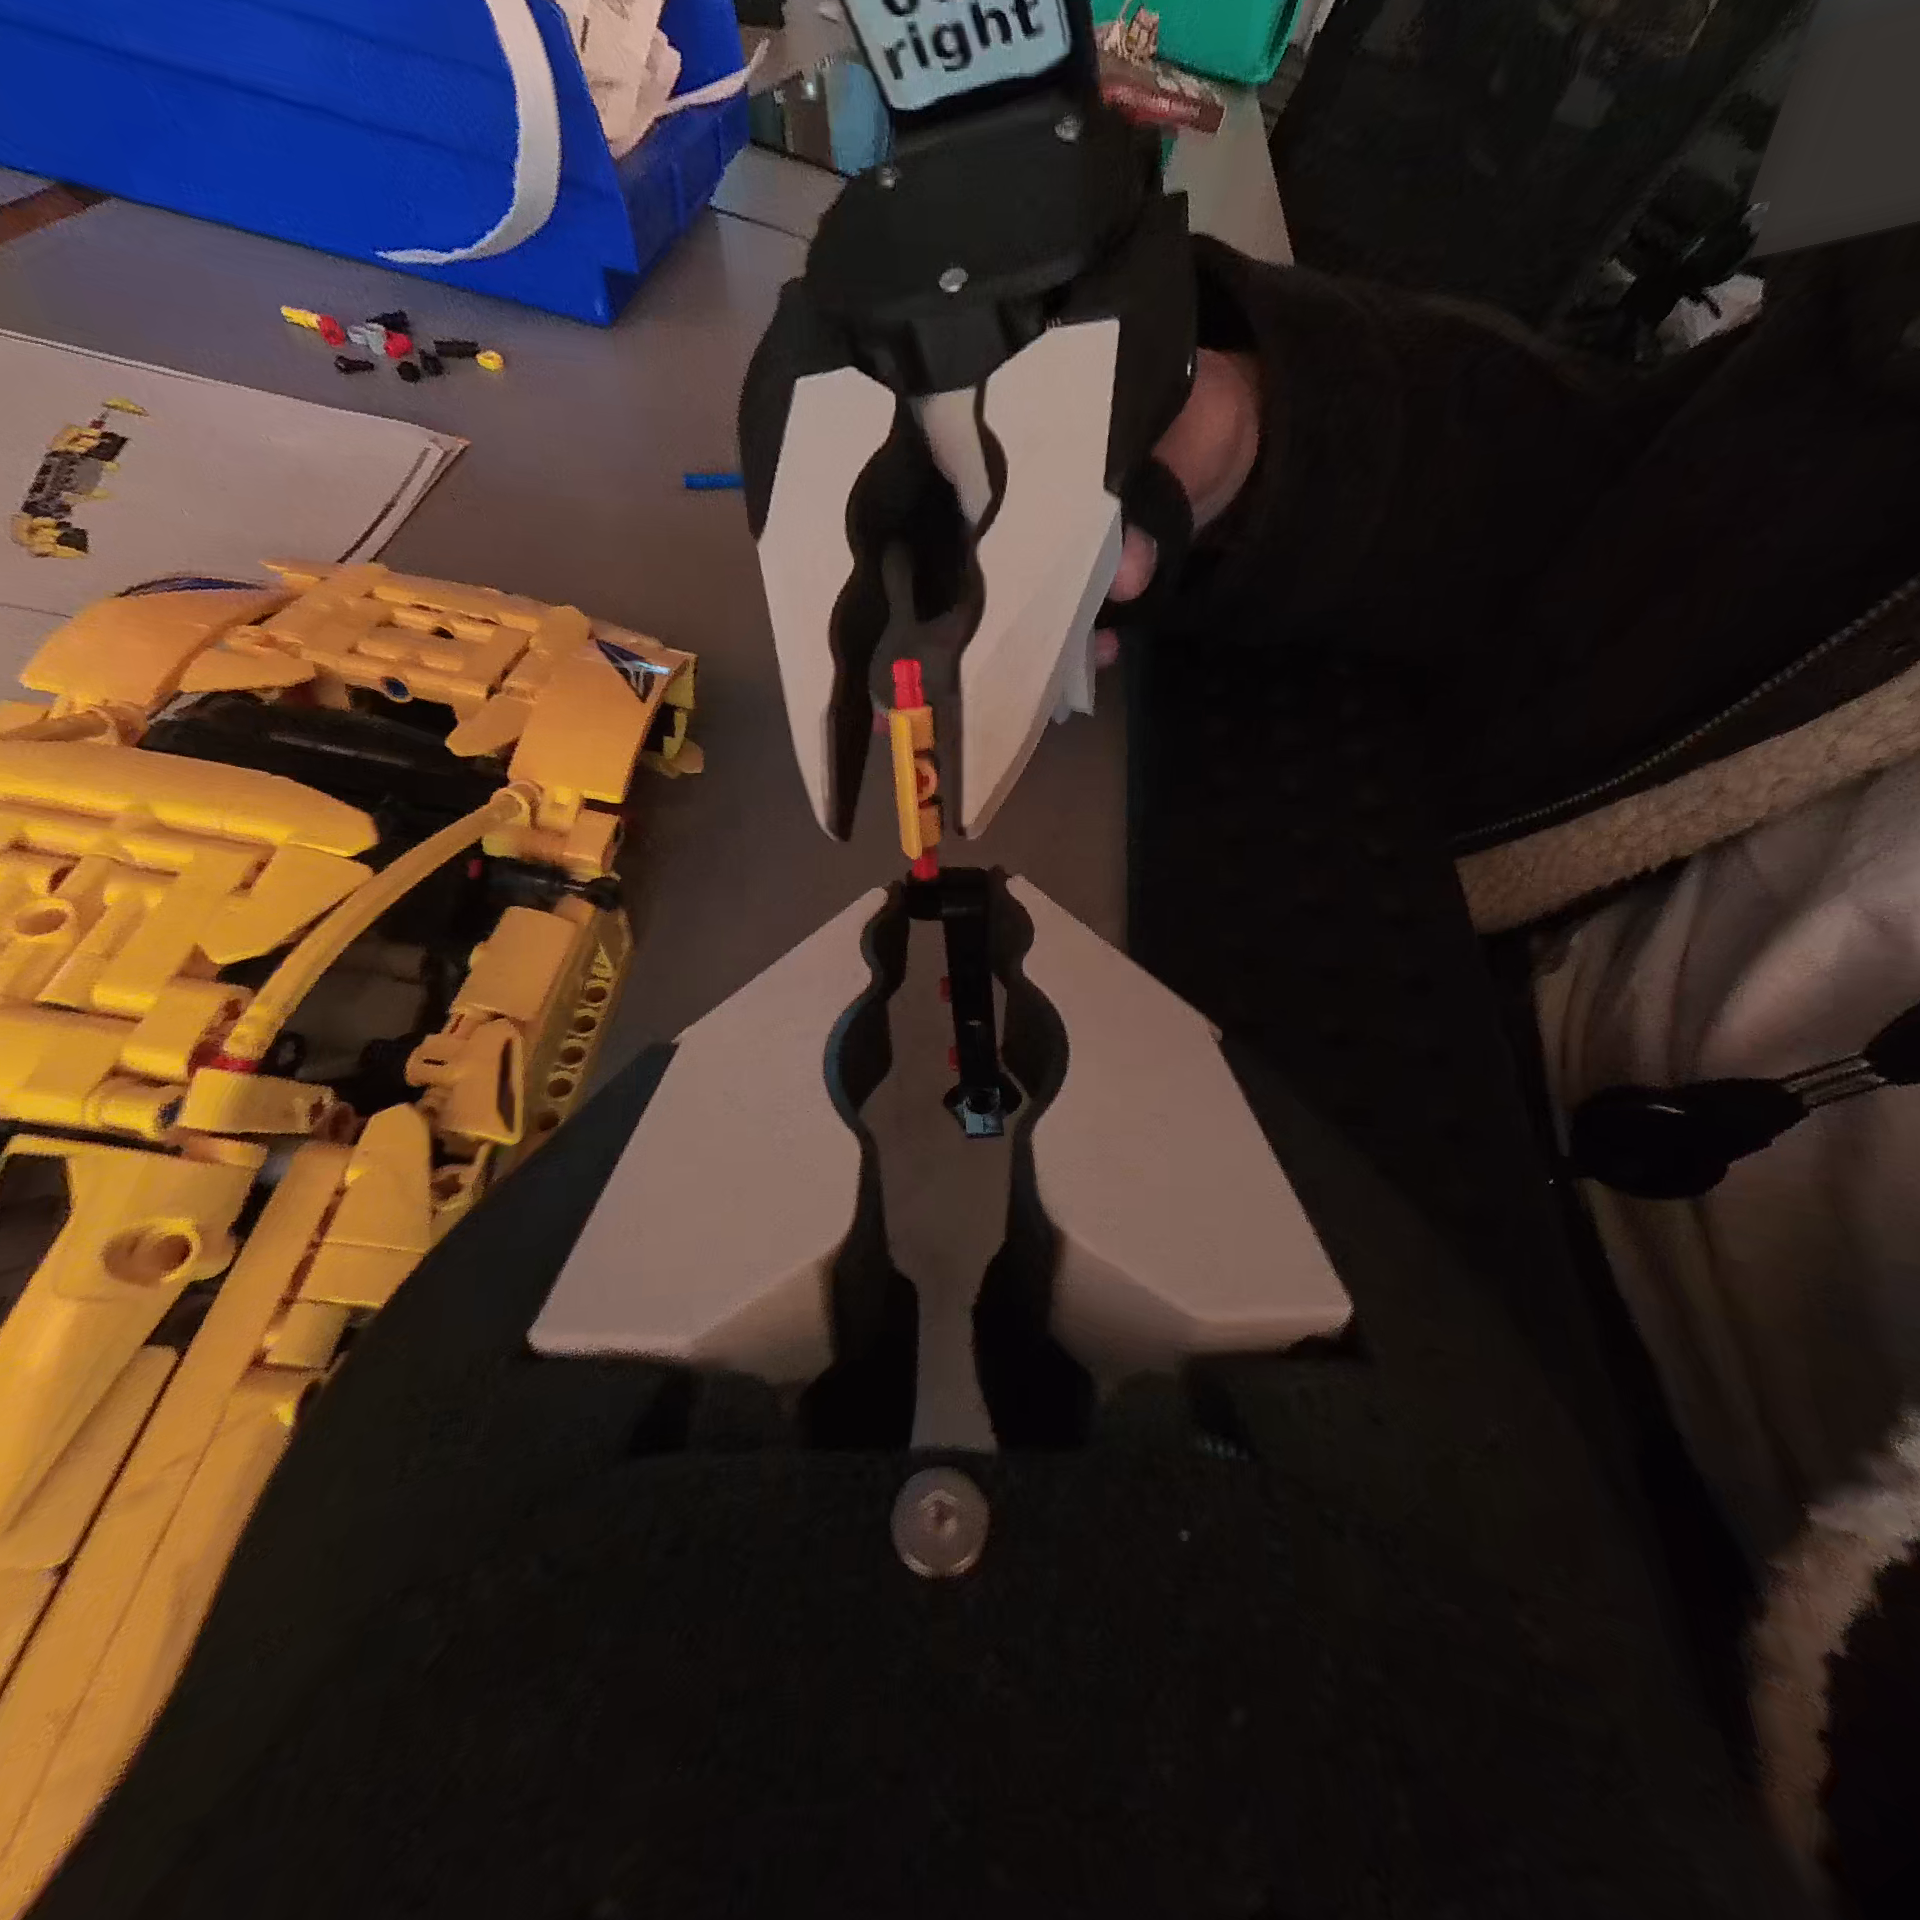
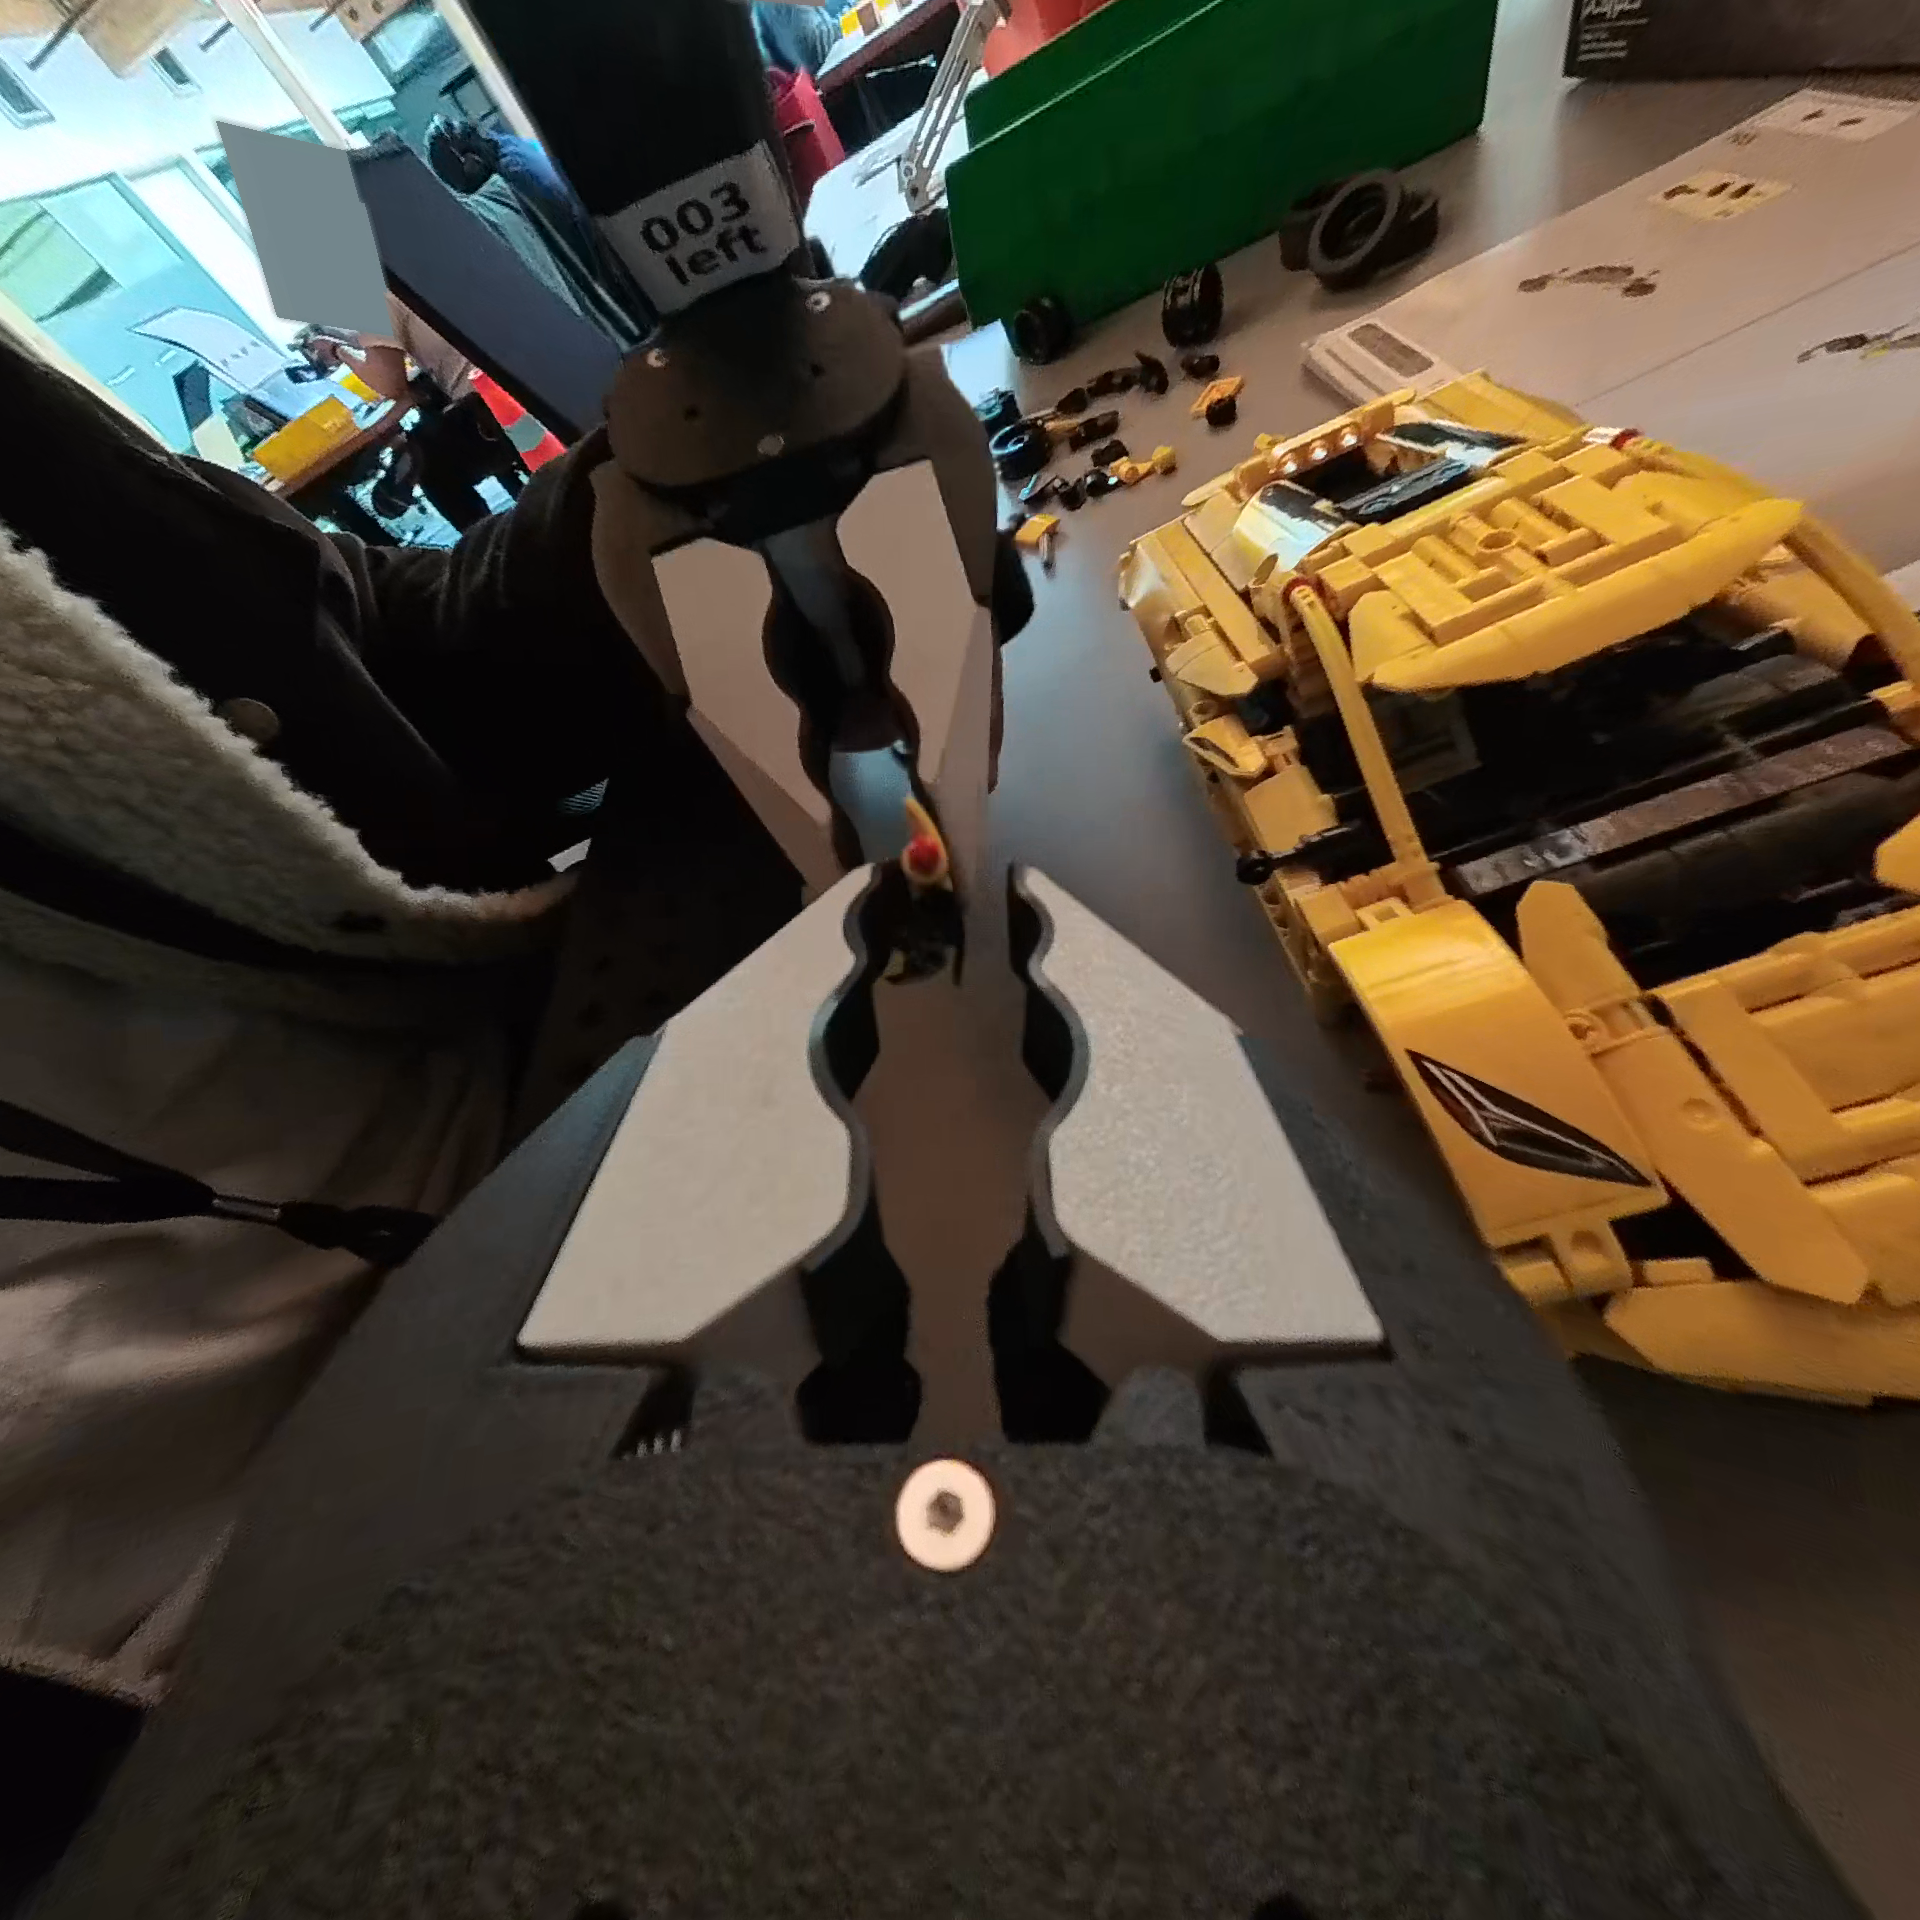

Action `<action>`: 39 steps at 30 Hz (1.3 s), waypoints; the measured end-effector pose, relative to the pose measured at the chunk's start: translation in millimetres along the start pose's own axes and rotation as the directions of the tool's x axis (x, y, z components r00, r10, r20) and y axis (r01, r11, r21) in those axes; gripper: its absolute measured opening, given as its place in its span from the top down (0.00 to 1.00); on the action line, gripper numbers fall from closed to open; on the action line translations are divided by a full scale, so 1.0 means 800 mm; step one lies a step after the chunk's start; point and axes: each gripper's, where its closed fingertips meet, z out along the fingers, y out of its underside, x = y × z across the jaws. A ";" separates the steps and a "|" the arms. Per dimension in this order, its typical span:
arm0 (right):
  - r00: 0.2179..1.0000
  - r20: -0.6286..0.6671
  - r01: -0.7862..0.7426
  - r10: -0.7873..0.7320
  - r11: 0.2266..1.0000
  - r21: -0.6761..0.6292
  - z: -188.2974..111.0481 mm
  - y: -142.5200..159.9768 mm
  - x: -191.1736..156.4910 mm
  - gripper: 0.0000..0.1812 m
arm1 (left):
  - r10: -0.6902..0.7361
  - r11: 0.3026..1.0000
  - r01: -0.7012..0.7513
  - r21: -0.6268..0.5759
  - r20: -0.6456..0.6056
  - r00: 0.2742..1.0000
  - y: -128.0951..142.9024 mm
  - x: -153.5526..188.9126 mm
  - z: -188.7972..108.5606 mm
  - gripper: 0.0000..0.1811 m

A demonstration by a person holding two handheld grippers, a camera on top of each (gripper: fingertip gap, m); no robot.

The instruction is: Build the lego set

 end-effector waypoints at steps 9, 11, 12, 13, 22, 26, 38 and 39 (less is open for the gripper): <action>0.999 0.012 0.047 -0.047 0.998 0.052 -0.003 -0.012 -0.007 0.96 | 0.013 1.000 -0.013 -0.015 0.009 1.000 0.003 0.000 -0.002 0.92; 0.999 0.014 0.044 -0.045 0.999 0.027 -0.002 -0.009 -0.008 0.96 | 0.018 1.000 -0.018 -0.024 0.011 1.000 0.004 0.001 0.000 0.92; 0.998 0.011 0.064 -0.064 0.998 0.020 -0.003 -0.008 -0.009 0.96 | 0.020 1.000 -0.020 -0.023 0.016 1.000 0.003 0.001 0.000 0.92; 0.996 0.000 0.089 -0.089 0.996 0.026 -0.004 -0.009 -0.009 0.96 | 0.019 1.000 -0.019 -0.016 0.021 1.000 0.002 0.000 -0.001 0.92; 1.000 0.026 0.003 -0.004 0.999 0.034 -0.005 -0.008 -0.010 0.96 | -0.028 1.000 0.028 0.008 -0.029 0.999 -0.002 0.006 -0.001 0.93; 0.996 0.071 -0.062 0.062 0.998 -0.001 -0.003 -0.003 -0.011 0.96 | -0.008 1.000 0.007 -0.012 -0.044 0.999 0.002 0.012 0.003 0.93; 0.999 0.038 -0.022 0.029 0.985 -0.171 0.003 0.019 -0.007 0.96 | -0.009 0.995 0.005 -0.098 -0.036 0.999 0.021 0.012 0.014 0.93; 0.998 0.046 -0.034 0.043 0.985 -0.169 0.002 0.018 -0.008 0.96 | -0.016 0.996 0.012 -0.092 -0.044 0.999 0.020 0.012 0.014 0.94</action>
